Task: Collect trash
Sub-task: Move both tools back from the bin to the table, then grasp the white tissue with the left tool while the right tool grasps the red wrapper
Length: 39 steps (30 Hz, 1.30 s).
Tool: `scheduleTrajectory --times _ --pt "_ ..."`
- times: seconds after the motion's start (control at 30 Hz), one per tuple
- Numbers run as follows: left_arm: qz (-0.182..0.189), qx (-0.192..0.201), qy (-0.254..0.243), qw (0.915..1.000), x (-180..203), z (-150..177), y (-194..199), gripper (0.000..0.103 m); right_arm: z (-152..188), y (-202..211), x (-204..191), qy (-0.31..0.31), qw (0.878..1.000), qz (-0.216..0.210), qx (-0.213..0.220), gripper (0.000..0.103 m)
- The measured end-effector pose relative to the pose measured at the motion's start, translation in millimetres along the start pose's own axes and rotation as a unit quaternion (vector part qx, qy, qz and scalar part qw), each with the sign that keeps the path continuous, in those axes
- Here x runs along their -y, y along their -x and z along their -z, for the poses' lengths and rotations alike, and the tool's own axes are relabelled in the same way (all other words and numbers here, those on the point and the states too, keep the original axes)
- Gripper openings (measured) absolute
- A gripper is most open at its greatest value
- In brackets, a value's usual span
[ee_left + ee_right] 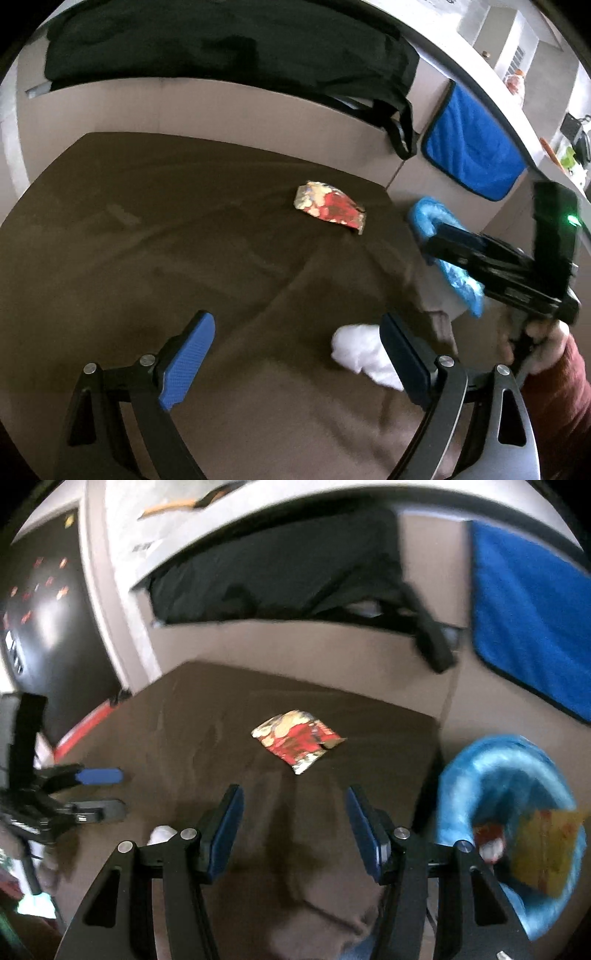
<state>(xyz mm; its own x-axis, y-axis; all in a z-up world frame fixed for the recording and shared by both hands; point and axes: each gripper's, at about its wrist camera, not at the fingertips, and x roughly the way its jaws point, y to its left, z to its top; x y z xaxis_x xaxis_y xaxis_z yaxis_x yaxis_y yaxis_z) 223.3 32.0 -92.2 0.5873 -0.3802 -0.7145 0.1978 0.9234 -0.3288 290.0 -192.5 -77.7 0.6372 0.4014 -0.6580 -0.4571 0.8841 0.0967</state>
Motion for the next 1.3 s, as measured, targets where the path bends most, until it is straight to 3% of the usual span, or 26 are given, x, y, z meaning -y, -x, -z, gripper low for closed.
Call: scheduleTrajectory --times 0.1,0.27,0.33,0.47,0.57,0.67,0.73,0.8,0.93,1.03,1.1,1.17,1.23,1.27,1.3 --pt "-0.003 -0.001 0.008 1.0000 -6.6 4.7 0.5 0.091 -10.6 -31.5 -8.8 0.042 0.999 -0.009 -0.022 0.054" --pt "-0.020 0.032 -0.006 0.9993 -10.9 7.0 7.7 0.091 -32.8 -77.1 -15.4 0.086 0.995 -0.016 -0.046 0.054" --pt "-0.028 0.032 -0.033 0.9986 -7.7 7.9 5.6 0.099 -44.1 -95.1 -8.6 0.080 0.995 -0.018 -0.049 0.054" --pt "-0.017 0.006 -0.065 0.9977 -4.4 14.1 -4.5 0.100 -61.1 -122.2 16.5 0.033 0.997 -0.044 -0.051 0.054" --pt "0.005 0.001 -0.045 0.9990 -9.8 14.4 -6.5 0.100 -64.1 -139.7 30.7 -0.001 0.995 -0.069 -0.069 0.054" --pt "0.017 0.009 -0.017 0.9997 -16.7 10.7 -1.0 0.100 -61.4 -146.8 29.7 0.002 0.994 -0.072 -0.081 0.056" --pt "0.014 0.017 -0.007 0.9997 -20.4 8.8 3.8 0.100 -58.5 -147.0 20.9 0.019 0.994 -0.070 -0.084 0.056" --pt "0.002 0.021 0.000 0.9998 -23.3 8.0 7.5 0.100 -56.3 -147.2 9.8 0.044 0.993 -0.069 -0.089 0.063" --pt "-0.004 0.019 0.024 0.9995 -32.8 7.9 12.7 0.100 -45.7 -145.2 -21.3 0.120 0.989 -0.020 -0.087 0.067" --pt "-0.024 0.022 0.032 0.9989 -32.6 9.9 17.9 0.099 -45.5 -143.1 -20.9 0.098 0.990 -0.028 -0.093 0.054" --pt "-0.033 0.022 0.037 0.9985 -31.1 10.5 19.6 0.097 -45.0 -137.1 -13.1 0.074 0.993 -0.031 -0.089 0.036" --pt "-0.043 0.014 0.042 0.9981 -27.8 10.4 18.4 0.095 -45.3 -128.3 -8.0 0.049 0.995 -0.042 -0.082 0.028" --pt "-0.044 0.002 0.047 0.9979 -23.6 10.3 14.6 0.094 -42.3 -109.4 -3.9 0.036 0.997 -0.035 -0.066 0.027" --pt "-0.043 -0.003 0.047 0.9980 -22.5 10.2 12.9 0.093 -39.8 -99.3 -2.8 0.035 0.997 -0.031 -0.059 0.021" --pt "-0.039 -0.009 0.048 0.9980 -17.4 10.9 10.4 0.091 -37.3 -90.4 -1.6 0.034 0.998 -0.028 -0.054 0.008"
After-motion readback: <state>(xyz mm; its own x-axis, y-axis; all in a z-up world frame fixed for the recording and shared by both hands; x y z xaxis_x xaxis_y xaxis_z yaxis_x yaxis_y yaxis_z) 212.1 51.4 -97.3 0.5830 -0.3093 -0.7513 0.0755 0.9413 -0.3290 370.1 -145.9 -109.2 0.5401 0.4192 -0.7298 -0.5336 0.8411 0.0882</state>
